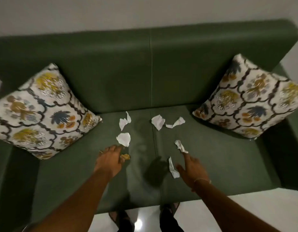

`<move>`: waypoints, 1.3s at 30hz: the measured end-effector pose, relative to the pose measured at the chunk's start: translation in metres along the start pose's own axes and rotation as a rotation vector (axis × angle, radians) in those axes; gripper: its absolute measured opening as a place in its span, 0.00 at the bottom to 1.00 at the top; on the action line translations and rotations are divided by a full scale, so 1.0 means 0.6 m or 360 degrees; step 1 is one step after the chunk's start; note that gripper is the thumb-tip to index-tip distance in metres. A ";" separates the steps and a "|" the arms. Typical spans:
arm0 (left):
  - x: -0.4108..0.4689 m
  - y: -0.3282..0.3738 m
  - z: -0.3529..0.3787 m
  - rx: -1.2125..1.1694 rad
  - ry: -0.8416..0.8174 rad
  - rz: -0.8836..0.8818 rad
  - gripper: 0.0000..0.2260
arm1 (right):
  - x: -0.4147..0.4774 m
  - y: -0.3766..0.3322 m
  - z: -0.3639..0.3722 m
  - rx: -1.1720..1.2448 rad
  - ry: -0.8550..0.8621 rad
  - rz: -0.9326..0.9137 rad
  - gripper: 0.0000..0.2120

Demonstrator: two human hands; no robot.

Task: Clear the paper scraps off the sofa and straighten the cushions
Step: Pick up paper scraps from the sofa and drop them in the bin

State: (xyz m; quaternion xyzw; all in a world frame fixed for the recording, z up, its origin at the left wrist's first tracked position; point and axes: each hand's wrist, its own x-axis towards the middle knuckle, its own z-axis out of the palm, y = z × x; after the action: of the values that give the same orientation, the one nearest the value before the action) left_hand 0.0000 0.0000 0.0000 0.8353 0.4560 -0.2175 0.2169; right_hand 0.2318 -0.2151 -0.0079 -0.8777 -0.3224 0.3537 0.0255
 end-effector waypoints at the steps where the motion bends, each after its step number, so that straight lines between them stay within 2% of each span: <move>1: 0.011 -0.003 0.029 0.0002 -0.0054 -0.0019 0.26 | 0.012 0.010 0.029 0.0013 -0.0049 0.0055 0.32; 4: 0.055 -0.013 0.114 -0.0096 -0.0086 -0.0090 0.24 | 0.052 0.039 0.106 0.0114 -0.0132 0.0195 0.33; 6: 0.087 -0.013 0.158 -0.0176 -0.0030 -0.0119 0.23 | 0.076 0.049 0.150 0.0214 -0.0084 0.0261 0.33; 12: 0.128 -0.024 0.230 -0.0205 0.0343 -0.0129 0.17 | 0.103 0.064 0.225 0.0159 0.0377 0.0285 0.21; 15: 0.135 -0.032 0.227 -0.0275 0.0379 -0.0154 0.10 | 0.112 0.069 0.243 0.0084 0.0468 0.0263 0.15; 17: 0.133 -0.033 0.213 -0.0323 0.0347 -0.0176 0.05 | 0.119 0.067 0.241 0.0020 0.0439 0.0200 0.12; 20: 0.129 -0.024 0.193 -0.0342 0.0419 -0.0138 0.04 | 0.129 0.068 0.215 0.0051 0.0401 0.0105 0.11; 24: 0.155 -0.010 0.155 -0.0458 0.0748 -0.0055 0.03 | 0.153 0.079 0.157 0.0090 0.0652 -0.0035 0.09; 27: 0.194 -0.006 0.131 -0.0536 0.0745 -0.0190 0.03 | 0.182 0.089 0.123 0.0136 0.0736 0.0003 0.09; 32: 0.241 0.001 0.144 -0.0537 0.0533 -0.0322 0.05 | 0.246 0.080 0.110 0.0067 0.0598 -0.0113 0.11; 39: 0.223 0.024 0.173 -0.0619 0.0654 -0.0528 0.04 | 0.265 0.072 0.118 0.0142 0.0315 -0.0235 0.11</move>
State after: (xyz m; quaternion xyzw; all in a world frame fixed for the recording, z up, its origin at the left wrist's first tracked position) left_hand 0.0606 0.0241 -0.1571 0.7191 0.6529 0.0143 0.2374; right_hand 0.2964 -0.1693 -0.1687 -0.8802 -0.3661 0.2763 0.1221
